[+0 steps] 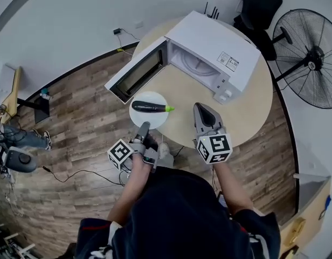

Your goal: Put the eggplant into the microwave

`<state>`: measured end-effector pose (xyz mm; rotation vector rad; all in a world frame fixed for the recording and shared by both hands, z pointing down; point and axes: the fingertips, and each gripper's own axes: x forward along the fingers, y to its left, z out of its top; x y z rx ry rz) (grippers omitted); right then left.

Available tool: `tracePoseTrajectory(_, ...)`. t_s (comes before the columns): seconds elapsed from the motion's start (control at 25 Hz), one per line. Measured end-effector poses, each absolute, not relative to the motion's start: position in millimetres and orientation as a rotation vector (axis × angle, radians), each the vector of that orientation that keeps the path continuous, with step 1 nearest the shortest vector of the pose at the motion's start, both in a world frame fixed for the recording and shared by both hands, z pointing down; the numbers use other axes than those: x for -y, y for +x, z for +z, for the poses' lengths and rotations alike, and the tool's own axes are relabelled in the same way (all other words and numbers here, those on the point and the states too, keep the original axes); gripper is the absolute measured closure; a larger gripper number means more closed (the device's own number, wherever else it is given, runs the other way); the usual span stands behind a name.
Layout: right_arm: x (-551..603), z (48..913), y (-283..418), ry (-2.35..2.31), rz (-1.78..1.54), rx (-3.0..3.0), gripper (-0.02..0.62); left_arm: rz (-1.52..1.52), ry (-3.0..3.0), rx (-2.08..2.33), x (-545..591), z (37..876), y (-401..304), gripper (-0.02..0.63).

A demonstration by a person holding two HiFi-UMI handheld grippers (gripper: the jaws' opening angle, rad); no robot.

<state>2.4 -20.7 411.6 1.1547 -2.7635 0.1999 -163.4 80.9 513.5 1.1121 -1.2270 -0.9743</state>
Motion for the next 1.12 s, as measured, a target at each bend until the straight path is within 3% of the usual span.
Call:
tracePoseTrajectory(0.52,66,426,-40,1.235,0.195,2.658,0.584,-0.896,1.126,1.133,-24,531,-199,0.58)
tracePoseTrajectory(1.12,126,447,-9,1.269,0.264,2.605,0.584,-0.838,1.127,1.127,38,563,-171,0.58)
